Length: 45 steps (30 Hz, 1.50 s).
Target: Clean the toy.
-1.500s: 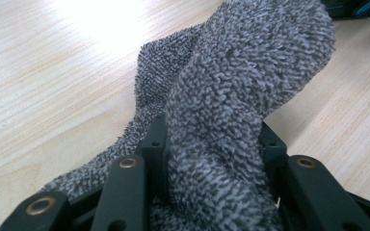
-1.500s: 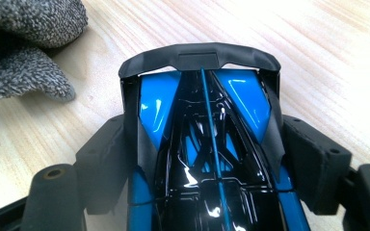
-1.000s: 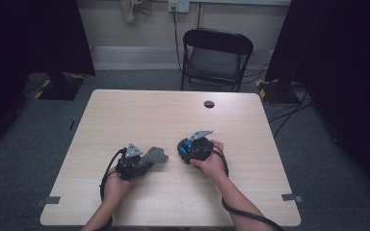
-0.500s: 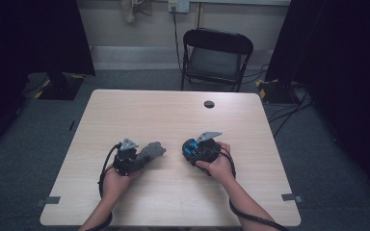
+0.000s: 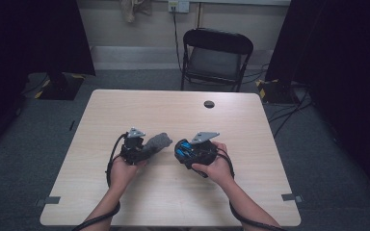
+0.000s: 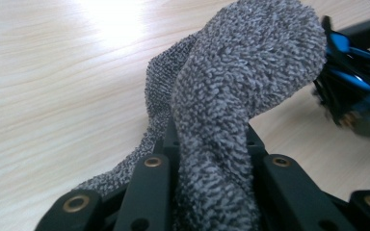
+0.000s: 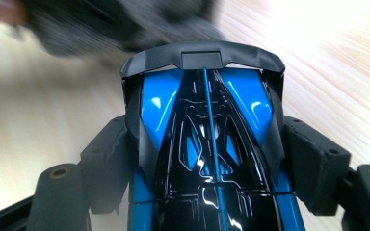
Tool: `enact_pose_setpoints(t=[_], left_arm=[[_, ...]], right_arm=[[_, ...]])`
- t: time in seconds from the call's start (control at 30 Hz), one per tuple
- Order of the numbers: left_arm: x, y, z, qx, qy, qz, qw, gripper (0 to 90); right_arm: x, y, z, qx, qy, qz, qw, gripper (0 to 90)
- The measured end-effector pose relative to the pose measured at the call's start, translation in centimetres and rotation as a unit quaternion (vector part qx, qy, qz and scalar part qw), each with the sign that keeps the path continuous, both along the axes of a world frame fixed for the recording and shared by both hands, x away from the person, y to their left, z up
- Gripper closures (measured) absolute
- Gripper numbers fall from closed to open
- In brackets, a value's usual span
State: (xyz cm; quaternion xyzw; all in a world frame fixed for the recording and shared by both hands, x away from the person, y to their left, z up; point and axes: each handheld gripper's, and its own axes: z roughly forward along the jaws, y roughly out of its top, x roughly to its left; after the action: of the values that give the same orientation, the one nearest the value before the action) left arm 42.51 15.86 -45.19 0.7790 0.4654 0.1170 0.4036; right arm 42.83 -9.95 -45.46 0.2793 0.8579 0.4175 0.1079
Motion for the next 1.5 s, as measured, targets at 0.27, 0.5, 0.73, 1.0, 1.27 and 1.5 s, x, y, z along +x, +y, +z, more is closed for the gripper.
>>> enact_pose_setpoints(t=[0.27, 0.5, 0.73, 1.0, 1.27, 1.5], left_arm=[[-0.2, -2.2, -0.5, 0.007, 0.006, -0.050, 0.9987, 76.0], [-1.0, -2.8, -0.3, 0.019, 0.000, -0.085, 0.9962, 76.2], [-2.0, -2.6, -0.1, 0.016, -0.007, -0.101, 0.9948, 76.3], [-3.2, -2.0, 0.1, 0.012, -0.007, -0.117, 0.9931, 76.3], [-3.5, -0.9, 0.3, 0.013, -0.012, -0.111, 0.9936, 76.2], [-1.8, 0.5, 0.8, 0.016, -0.015, -0.057, 0.9981, 76.2]], right_arm=[[-0.1, 0.7, 0.7, 0.019, 0.001, -0.003, 0.9998, 26.0], [0.2, 0.8, 0.9, 0.027, 0.010, -0.014, 0.9995, 26.0], [0.4, 1.2, 1.2, 0.019, 0.012, -0.017, 0.9996, 26.0], [0.6, 1.1, 1.1, 0.021, 0.021, -0.024, 0.9993, 26.0], [0.8, 0.3, 1.4, 0.022, 0.025, -0.029, 0.9990, 26.0], [0.1, 0.0, 1.4, 0.022, 0.024, -0.016, 0.9993, 26.0]])
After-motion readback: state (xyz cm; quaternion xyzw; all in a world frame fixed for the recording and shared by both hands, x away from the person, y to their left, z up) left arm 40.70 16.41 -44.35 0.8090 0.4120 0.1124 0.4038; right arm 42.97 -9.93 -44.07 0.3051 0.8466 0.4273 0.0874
